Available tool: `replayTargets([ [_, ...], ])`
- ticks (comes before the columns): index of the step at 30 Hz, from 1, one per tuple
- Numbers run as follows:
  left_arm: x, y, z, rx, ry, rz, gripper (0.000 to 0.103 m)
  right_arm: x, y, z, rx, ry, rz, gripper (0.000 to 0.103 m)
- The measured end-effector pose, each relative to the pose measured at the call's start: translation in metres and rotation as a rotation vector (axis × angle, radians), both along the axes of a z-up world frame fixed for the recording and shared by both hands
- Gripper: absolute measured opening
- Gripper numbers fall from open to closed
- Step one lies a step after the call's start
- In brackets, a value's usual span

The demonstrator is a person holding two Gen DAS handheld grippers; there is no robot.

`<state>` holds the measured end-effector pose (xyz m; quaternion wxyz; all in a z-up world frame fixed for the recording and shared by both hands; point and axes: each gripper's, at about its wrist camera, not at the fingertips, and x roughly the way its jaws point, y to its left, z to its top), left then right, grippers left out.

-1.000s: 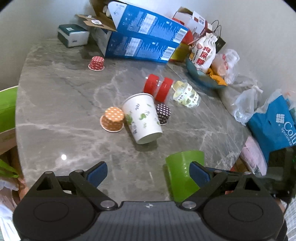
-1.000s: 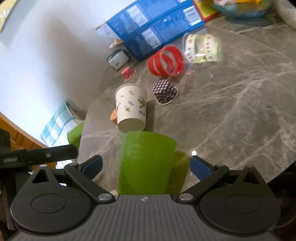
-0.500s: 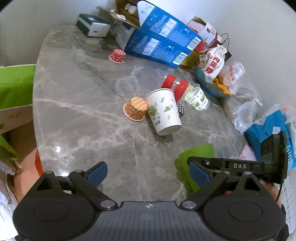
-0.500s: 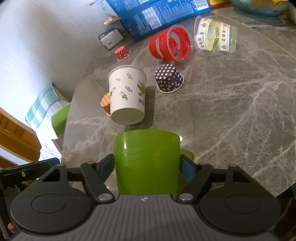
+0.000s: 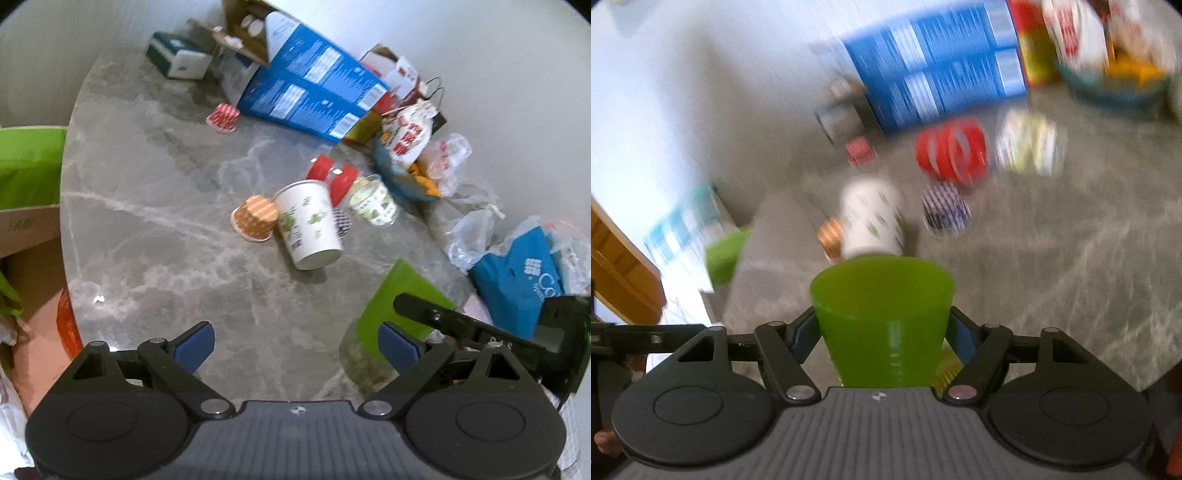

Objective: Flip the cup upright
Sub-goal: 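Grasp the green cup with the right gripper while the left gripper releases it, then rotate the green cup upright with the right gripper and lower it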

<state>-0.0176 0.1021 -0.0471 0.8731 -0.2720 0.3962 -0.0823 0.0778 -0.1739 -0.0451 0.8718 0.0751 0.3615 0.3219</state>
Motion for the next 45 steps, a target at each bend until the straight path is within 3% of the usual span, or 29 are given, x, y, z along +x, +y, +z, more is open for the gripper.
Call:
replayTargets([
  [4,-0.008,-0.009,0.009,0.015,-0.06,-0.002,0.097,-0.033,0.005,0.009,-0.043,-0.3,-0.017,0.072],
  [6,-0.012,-0.012,0.012,0.015,-0.089,0.0,0.097,-0.039,0.008,0.008,-0.049,-0.38,-0.005,0.072],
  [12,-0.021,-0.019,0.015,0.0,-0.14,0.006,0.097,-0.036,0.018,-0.005,-0.058,-0.539,-0.016,0.072],
  [21,-0.028,-0.02,0.0,-0.019,-0.117,0.03,0.097,-0.039,0.024,-0.041,0.006,-0.683,-0.064,0.072],
  [26,-0.035,-0.024,-0.003,0.005,-0.125,0.027,0.097,-0.046,0.024,-0.055,0.043,-0.67,-0.09,0.072],
  [45,-0.05,-0.022,-0.009,-0.031,-0.134,0.052,0.097,-0.053,0.031,-0.083,0.045,-0.654,-0.12,0.072],
])
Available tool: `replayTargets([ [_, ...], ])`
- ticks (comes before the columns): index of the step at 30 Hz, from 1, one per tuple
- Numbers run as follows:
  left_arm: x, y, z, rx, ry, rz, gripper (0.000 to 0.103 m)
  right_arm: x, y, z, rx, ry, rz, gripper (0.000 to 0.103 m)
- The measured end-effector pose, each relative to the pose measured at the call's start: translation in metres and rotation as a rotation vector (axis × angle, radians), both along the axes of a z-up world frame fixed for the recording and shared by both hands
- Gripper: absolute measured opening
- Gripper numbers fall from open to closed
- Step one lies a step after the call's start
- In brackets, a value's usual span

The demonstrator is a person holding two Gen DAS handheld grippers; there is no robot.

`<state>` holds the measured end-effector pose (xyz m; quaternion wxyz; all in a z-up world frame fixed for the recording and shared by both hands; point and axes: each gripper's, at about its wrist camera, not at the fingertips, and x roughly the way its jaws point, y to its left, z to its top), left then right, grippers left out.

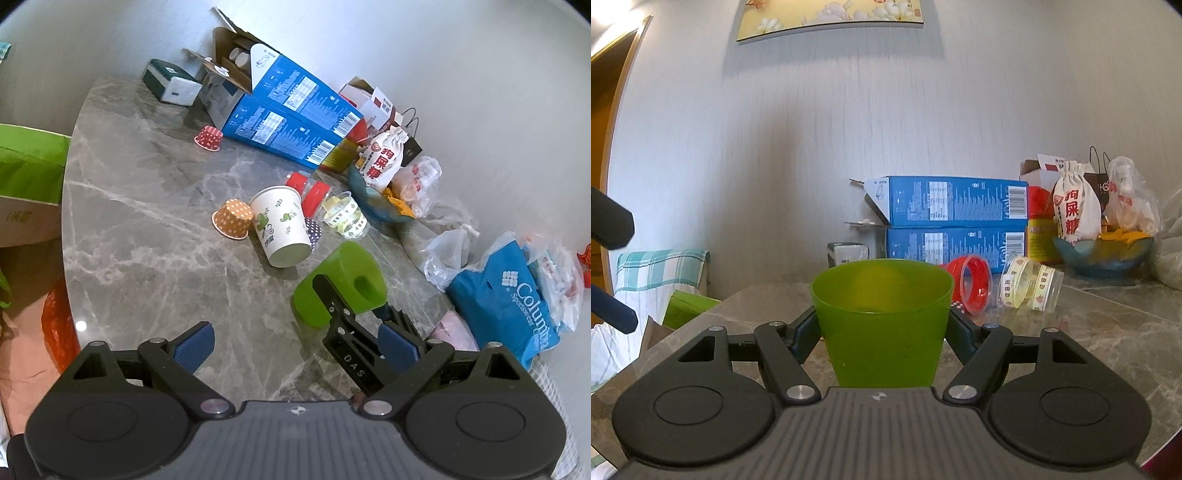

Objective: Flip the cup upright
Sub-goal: 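Rotate the green cup upright with the right gripper and lower it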

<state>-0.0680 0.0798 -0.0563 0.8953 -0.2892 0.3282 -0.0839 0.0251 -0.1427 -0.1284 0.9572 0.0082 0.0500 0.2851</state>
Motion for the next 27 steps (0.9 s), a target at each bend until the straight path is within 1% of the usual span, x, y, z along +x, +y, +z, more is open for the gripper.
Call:
replayTargets([
  [8,-0.001,0.0,-0.001,-0.001,0.002,0.002,0.097,0.0,0.001,-0.001,-0.005,-0.006,0.003,0.072],
  [15,-0.004,0.0,-0.002,-0.003,0.004,0.009,0.097,0.003,0.006,0.004,-0.024,0.04,0.009,0.073],
  [16,-0.005,0.001,-0.003,-0.004,0.004,0.01,0.097,0.003,0.006,0.005,-0.021,0.042,0.005,0.078],
  [17,-0.005,0.001,-0.003,-0.005,0.004,0.011,0.097,0.003,0.006,0.005,-0.02,0.043,0.0,0.086],
  [22,-0.005,0.002,-0.005,-0.005,0.008,0.014,0.097,-0.001,0.008,0.007,-0.032,0.031,0.005,0.101],
  [27,-0.006,0.004,-0.009,-0.007,0.011,0.019,0.097,-0.001,0.01,0.009,-0.029,0.047,0.022,0.102],
])
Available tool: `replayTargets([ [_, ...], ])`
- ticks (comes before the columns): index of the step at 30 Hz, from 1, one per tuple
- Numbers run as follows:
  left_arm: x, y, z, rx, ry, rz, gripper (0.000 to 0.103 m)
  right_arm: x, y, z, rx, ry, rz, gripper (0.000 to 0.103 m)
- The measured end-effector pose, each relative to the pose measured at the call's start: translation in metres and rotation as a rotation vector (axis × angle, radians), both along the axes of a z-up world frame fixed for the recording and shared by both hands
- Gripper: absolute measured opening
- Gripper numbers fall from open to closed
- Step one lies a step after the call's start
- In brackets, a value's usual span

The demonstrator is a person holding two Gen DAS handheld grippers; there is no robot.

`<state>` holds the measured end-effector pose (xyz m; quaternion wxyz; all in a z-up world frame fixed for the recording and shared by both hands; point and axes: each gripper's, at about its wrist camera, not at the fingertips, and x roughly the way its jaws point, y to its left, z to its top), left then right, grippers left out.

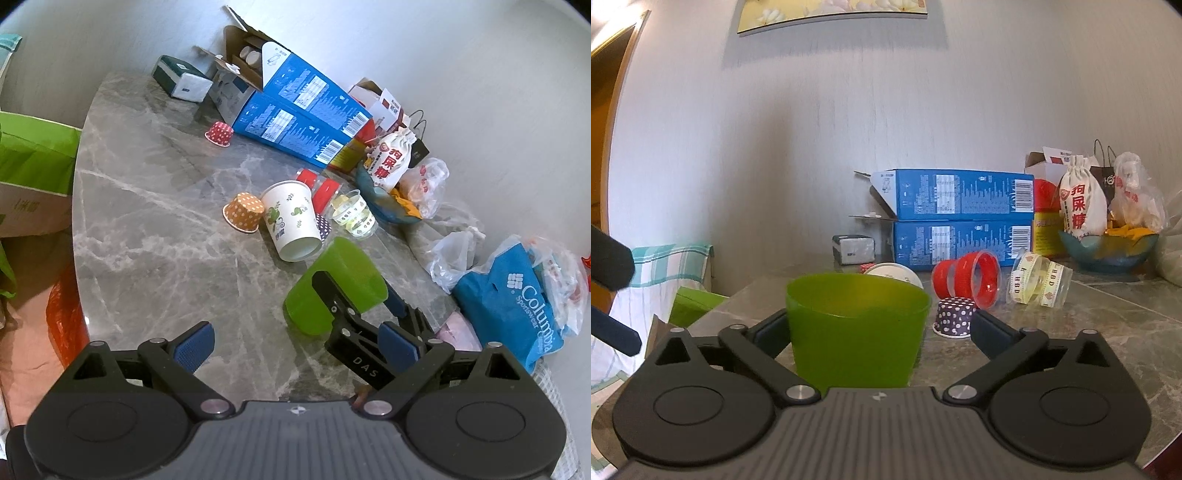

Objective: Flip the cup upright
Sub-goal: 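Rotate the green cup upright with the right gripper and lower it, then set the green cup upright on the table and open the right gripper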

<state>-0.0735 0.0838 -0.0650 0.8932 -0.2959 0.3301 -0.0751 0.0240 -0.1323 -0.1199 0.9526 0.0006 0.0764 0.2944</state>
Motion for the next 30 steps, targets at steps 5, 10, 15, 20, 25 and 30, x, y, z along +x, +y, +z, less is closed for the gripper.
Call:
replayTargets([
  [5,-0.003,0.002,0.0,-0.005,-0.003,0.005,0.097,0.005,0.005,0.0,-0.008,0.071,0.028,0.102],
  [10,-0.002,0.004,-0.004,-0.013,0.003,0.008,0.097,0.006,0.006,-0.001,-0.005,0.104,0.045,0.102],
  [15,-0.007,0.004,-0.001,0.018,-0.024,0.02,0.097,-0.004,-0.003,0.009,0.022,0.079,0.042,0.102],
  [20,-0.022,-0.003,0.02,0.188,-0.105,0.054,0.099,-0.032,-0.036,0.041,0.043,0.107,0.022,0.102],
  [25,-0.039,-0.029,0.055,0.427,-0.193,0.027,0.1,-0.052,-0.065,0.092,0.018,0.195,-0.054,0.102],
  [30,-0.054,-0.056,0.085,0.534,-0.251,0.008,0.1,-0.071,-0.074,0.128,-0.056,0.261,-0.085,0.102],
])
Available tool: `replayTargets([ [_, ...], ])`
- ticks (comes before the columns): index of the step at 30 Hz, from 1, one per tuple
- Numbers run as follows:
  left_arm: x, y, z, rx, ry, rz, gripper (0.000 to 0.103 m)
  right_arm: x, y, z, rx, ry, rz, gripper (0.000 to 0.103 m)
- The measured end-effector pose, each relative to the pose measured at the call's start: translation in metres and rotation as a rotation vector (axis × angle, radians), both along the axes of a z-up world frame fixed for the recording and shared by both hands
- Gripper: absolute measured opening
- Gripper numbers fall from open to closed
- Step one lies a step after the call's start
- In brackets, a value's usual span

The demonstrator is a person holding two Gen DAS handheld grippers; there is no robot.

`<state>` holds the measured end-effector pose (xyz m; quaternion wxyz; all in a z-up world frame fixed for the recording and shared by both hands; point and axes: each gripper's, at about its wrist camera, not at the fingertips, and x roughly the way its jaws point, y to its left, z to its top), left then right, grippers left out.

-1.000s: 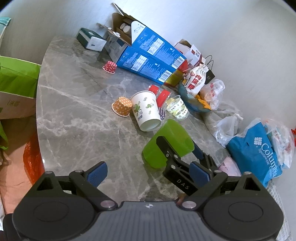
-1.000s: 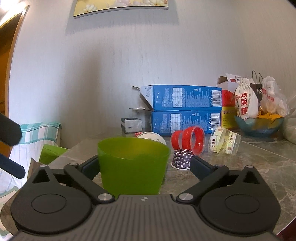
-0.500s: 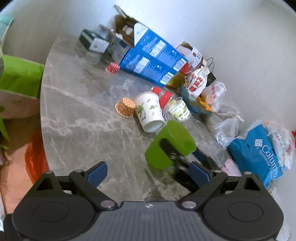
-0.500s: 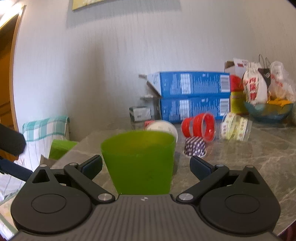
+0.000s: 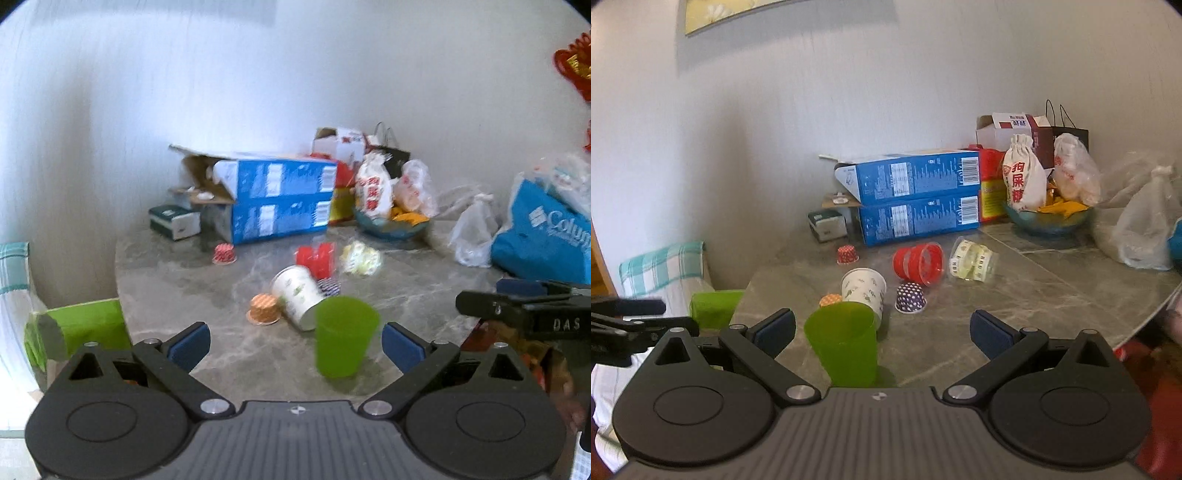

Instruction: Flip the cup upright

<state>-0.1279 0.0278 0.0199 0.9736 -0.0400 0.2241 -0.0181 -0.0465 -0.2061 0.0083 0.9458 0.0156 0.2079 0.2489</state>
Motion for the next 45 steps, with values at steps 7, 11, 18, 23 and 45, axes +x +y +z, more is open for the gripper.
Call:
replayTargets([
  [7,-0.007,-0.018,0.003,-0.026,0.027,-0.037,0.1,-0.017,-0.009,0.004,-0.039,0.02,0.018,0.102],
  [11,-0.008,-0.029,-0.004,-0.022,0.045,-0.041,0.1,-0.017,-0.011,-0.006,-0.032,0.056,0.032,0.102],
  [18,-0.009,-0.032,-0.003,-0.019,0.047,-0.025,0.1,-0.022,-0.019,-0.007,-0.028,0.065,0.047,0.102],
  [23,-0.011,-0.035,0.0,-0.007,0.049,-0.024,0.1,-0.023,-0.023,-0.005,-0.012,0.058,0.042,0.102],
  [45,-0.015,-0.035,-0.002,0.0,0.062,-0.005,0.1,-0.028,-0.028,-0.001,-0.008,0.044,0.046,0.102],
])
